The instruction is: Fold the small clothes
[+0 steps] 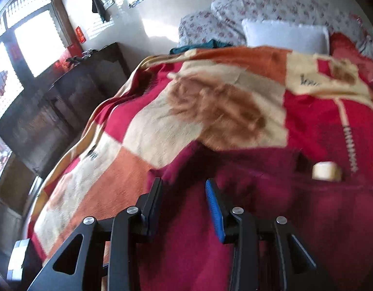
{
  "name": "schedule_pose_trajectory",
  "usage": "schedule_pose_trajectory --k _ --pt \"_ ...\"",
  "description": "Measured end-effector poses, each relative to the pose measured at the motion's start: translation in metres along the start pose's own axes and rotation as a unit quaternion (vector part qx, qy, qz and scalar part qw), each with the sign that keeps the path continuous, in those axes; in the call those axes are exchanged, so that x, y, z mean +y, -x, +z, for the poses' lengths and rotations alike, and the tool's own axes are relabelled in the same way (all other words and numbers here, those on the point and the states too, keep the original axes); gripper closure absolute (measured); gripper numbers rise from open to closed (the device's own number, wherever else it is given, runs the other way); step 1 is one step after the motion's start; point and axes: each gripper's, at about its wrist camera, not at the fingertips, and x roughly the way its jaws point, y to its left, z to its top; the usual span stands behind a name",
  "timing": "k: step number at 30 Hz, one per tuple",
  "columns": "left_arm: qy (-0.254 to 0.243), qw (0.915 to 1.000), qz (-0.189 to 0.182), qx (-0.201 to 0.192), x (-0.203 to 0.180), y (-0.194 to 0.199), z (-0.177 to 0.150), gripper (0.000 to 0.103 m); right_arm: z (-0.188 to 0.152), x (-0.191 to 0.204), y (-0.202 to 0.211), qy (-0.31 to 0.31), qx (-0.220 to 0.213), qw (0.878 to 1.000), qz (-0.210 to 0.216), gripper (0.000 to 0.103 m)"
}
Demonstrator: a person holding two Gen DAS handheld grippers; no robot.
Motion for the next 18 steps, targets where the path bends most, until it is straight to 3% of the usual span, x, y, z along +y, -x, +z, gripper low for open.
schedule_pose_trajectory --k 2,7,12,16,18 --pt "0.010 0.9998 -0.014 -0.001 0.003 0.002 0.000 0.023 -0.002 0.009 -0.008 0.007 0.019 1.000 0.000 0.041" --pt "0.048 0.9967 -0.065 0.000 0.017 0.006 0.000 0.020 0.001 0.038 -0.028 0.051 0.054 0.997 -0.038 0.026" --pt "0.051 0.9959 -0.076 0.001 0.016 0.007 -0.001 0.020 0.003 0.061 -0.065 0.111 0.116 0.983 -0.087 0.006" --pt "0.051 0.9957 -0.078 0.000 0.015 0.007 0.000 0.018 -0.004 0.064 -0.078 0.157 0.120 0.972 -0.127 0.006" --pt "0.050 0.9956 -0.080 0.000 0.014 0.006 0.001 0.017 -0.009 0.065 -0.074 0.181 0.105 0.966 -0.153 0.021"
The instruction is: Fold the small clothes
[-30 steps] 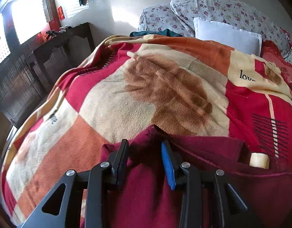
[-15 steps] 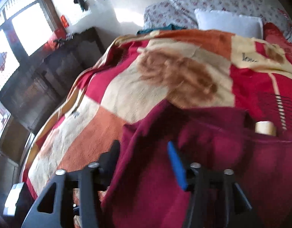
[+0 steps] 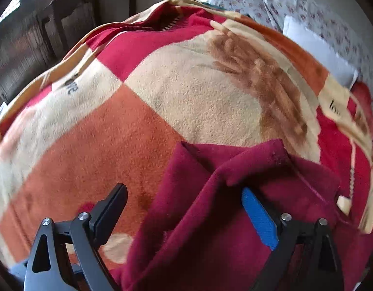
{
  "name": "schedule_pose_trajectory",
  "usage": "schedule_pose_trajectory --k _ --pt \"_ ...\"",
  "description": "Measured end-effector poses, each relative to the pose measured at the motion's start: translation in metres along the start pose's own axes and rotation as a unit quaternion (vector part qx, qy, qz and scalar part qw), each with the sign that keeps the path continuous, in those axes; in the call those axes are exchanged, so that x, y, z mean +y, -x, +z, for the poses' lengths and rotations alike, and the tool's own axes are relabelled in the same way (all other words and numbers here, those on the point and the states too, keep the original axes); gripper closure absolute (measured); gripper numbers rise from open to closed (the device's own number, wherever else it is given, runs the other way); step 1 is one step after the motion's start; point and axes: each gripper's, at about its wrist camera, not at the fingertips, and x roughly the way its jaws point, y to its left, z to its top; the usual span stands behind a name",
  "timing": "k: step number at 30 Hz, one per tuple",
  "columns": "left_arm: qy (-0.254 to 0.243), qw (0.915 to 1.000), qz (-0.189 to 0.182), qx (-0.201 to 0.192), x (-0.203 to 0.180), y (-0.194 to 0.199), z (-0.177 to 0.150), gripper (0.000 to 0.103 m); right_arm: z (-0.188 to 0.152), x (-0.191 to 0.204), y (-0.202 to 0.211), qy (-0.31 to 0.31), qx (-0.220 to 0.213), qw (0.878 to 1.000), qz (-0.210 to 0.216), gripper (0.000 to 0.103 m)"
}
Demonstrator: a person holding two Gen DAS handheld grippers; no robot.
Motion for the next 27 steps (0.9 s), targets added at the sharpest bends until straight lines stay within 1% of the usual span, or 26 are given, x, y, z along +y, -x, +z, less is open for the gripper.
schedule_pose_trajectory --k 1,2,3,4,5,6,7,10,15,19,21,22,23,24,25,27 --pt "0.000 1.0000 0.000 0.000 0.000 0.000 0.000 0.017 -0.004 -0.002 0.003 0.010 -0.007 1.000 -0.018 0.039" --pt "0.001 1.0000 -0.001 -0.001 -0.001 0.002 -0.002 0.017 -0.007 -0.005 0.007 0.010 -0.014 1.000 -0.011 0.050" --pt "0.000 1.0000 0.001 -0.002 -0.002 0.001 -0.002 0.017 -0.011 -0.013 0.013 0.001 -0.023 1.000 0.004 0.057" --pt "-0.001 1.0000 0.002 -0.003 -0.003 0.003 -0.004 0.017 -0.015 -0.021 0.018 -0.011 -0.027 0.999 0.020 0.074" --pt "-0.004 1.0000 0.005 -0.005 -0.004 0.003 -0.005 0.016 -0.018 -0.031 0.025 -0.031 -0.034 0.998 0.050 0.083" --pt "-0.006 0.9999 0.007 -0.006 -0.005 0.002 -0.005 0.015 -0.024 -0.044 0.035 -0.059 -0.049 0.994 0.083 0.085" --pt "-0.009 0.9999 0.011 -0.008 -0.007 0.002 -0.006 0.014 -0.027 -0.048 0.041 -0.069 -0.056 0.992 0.094 0.087" --pt "-0.021 0.9995 0.021 -0.010 -0.013 0.000 -0.007 0.011 -0.043 -0.067 0.063 -0.105 -0.088 0.981 0.135 0.088" --pt "-0.033 0.9986 0.039 -0.013 -0.018 -0.003 -0.007 0.010 -0.054 -0.079 0.084 -0.134 -0.116 0.971 0.160 0.089" --pt "-0.032 0.9981 0.051 -0.014 -0.019 -0.009 -0.003 0.010 -0.062 -0.092 0.098 -0.147 -0.131 0.966 0.168 0.089" --pt "-0.042 0.9976 0.054 -0.013 -0.024 -0.012 -0.002 0.011 -0.067 -0.099 0.103 -0.155 -0.134 0.964 0.169 0.089" --pt "-0.051 0.9974 0.051 -0.012 -0.027 -0.014 -0.001 0.015 -0.068 -0.103 0.104 -0.157 -0.135 0.964 0.169 0.089" --pt "-0.058 0.9972 0.046 -0.006 -0.030 -0.016 -0.001 0.037 -0.071 -0.108 0.107 -0.159 -0.135 0.963 0.169 0.090" --pt "-0.069 0.9971 0.032 0.010 -0.038 -0.017 -0.002 0.066 -0.073 -0.110 0.109 -0.159 -0.135 0.963 0.169 0.090" --pt "-0.076 0.9966 0.026 0.015 -0.045 -0.017 -0.003 0.079 -0.075 -0.113 0.114 -0.156 -0.138 0.964 0.163 0.090" --pt "-0.101 0.9941 0.039 0.004 -0.062 -0.012 -0.005 0.083 -0.079 -0.121 0.125 -0.155 -0.148 0.964 0.157 0.090"
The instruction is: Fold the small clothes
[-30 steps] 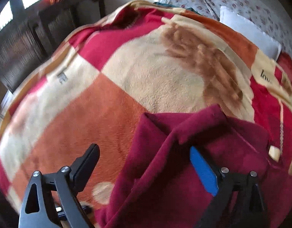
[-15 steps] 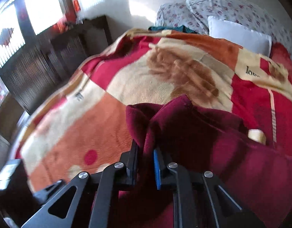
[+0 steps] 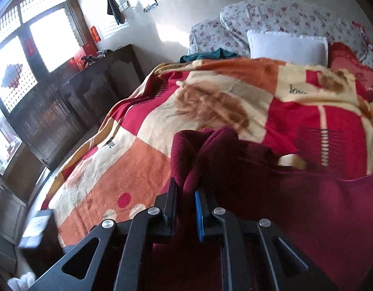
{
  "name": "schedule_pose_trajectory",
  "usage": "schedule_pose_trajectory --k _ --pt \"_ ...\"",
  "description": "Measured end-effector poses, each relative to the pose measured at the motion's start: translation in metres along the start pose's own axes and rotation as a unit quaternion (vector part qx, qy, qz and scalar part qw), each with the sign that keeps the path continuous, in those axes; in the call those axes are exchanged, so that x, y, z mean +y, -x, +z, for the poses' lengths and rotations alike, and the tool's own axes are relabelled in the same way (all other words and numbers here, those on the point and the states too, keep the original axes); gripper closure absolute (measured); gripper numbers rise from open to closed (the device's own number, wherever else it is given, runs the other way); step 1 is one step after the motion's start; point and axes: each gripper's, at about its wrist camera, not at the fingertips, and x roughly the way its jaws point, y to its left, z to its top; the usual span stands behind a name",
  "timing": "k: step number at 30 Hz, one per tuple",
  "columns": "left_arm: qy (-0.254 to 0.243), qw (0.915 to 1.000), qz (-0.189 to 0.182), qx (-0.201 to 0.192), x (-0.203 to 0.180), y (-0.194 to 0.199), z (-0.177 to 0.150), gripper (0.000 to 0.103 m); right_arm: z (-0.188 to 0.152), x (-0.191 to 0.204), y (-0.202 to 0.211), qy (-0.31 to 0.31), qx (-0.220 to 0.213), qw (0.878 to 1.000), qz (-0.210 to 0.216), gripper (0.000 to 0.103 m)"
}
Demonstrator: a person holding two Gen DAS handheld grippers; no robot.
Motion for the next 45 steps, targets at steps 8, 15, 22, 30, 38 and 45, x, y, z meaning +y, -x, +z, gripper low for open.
schedule_pose_trajectory --k 8,15,22,30,38,45 --pt "-0.078 0.9954 -0.044 -0.035 -0.100 0.026 0.034 0.084 0.008 -0.052 0.093 -0.002 -0.058 0.997 -0.048 0.090" --pt "-0.148 0.9876 -0.050 -0.011 -0.191 -0.023 0.033 0.084 -0.032 -0.141 0.127 -0.065 -0.053 0.990 -0.110 0.090" --pt "-0.173 0.9830 -0.038 0.050 -0.224 -0.084 0.006 0.068 -0.082 -0.203 0.108 -0.146 -0.018 0.981 -0.124 0.090" --pt "-0.244 0.9693 -0.031 0.009 -0.210 -0.009 -0.015 0.036 -0.099 -0.188 0.165 -0.179 -0.069 0.978 -0.080 0.055" --pt "-0.221 0.9716 0.085 -0.016 -0.156 -0.010 -0.003 0.034 -0.145 -0.146 0.178 -0.176 -0.059 0.982 -0.029 0.039" --pt "-0.223 0.9711 0.085 0.014 -0.157 -0.046 -0.007 0.034 -0.145 -0.132 0.148 -0.155 -0.032 0.987 -0.032 0.050"
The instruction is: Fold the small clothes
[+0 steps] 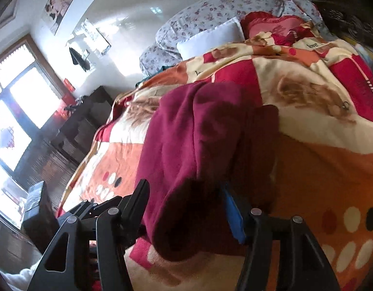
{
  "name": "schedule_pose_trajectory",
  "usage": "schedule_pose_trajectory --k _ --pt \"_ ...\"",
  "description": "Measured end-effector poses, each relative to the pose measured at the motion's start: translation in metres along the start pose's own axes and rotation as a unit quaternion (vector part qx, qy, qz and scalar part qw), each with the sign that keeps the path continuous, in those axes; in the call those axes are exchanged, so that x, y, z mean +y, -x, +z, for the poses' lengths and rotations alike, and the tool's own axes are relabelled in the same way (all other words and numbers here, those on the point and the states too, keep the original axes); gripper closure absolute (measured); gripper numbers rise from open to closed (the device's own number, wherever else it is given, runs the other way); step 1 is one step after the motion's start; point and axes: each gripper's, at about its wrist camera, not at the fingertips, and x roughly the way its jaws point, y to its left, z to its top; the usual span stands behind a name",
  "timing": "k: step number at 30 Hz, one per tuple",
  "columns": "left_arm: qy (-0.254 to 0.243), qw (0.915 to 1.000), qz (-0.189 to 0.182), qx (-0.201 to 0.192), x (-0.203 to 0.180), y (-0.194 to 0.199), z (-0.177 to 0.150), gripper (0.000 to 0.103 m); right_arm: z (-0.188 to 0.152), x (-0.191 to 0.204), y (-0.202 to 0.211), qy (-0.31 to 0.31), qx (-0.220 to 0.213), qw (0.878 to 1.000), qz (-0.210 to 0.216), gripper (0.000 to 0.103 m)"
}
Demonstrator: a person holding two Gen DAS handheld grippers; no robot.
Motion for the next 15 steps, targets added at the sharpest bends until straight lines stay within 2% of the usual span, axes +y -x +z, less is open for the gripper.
schedule_pose_trajectory --k 1,2,4,6,9,11,14,15 --pt "-0.002 1.0000 0.000 0.002 -0.004 0.004 -0.005 0.034 -0.001 0.000 -0.004 0.010 0.006 0.999 -0.032 0.088" --pt "-0.002 1.0000 0.000 0.003 -0.004 0.002 -0.005 0.034 -0.003 -0.001 -0.003 0.012 0.003 0.999 -0.042 0.090" --pt "0.000 1.0000 -0.007 0.007 -0.007 0.007 -0.010 0.034 -0.010 -0.006 0.010 0.005 -0.007 0.999 -0.034 0.090" --pt "0.000 0.9999 -0.013 0.006 -0.005 0.008 -0.012 0.034 -0.019 -0.010 0.014 0.016 -0.009 0.998 -0.061 0.090" --pt "-0.003 0.9999 -0.014 0.008 -0.007 0.010 -0.020 0.034 -0.027 -0.023 -0.006 0.004 0.017 0.997 -0.072 0.090" --pt "0.002 0.9997 -0.012 0.020 -0.008 0.005 -0.020 0.034 -0.024 -0.023 -0.002 0.004 0.013 0.998 -0.064 0.089" --pt "0.012 0.9997 -0.017 0.009 -0.006 0.017 -0.018 0.034 -0.016 -0.022 0.022 -0.011 -0.008 0.999 -0.052 0.073" --pt "0.010 0.9998 -0.016 0.001 -0.005 0.022 -0.017 0.034 -0.010 -0.022 0.035 -0.019 -0.029 0.998 -0.050 0.071"
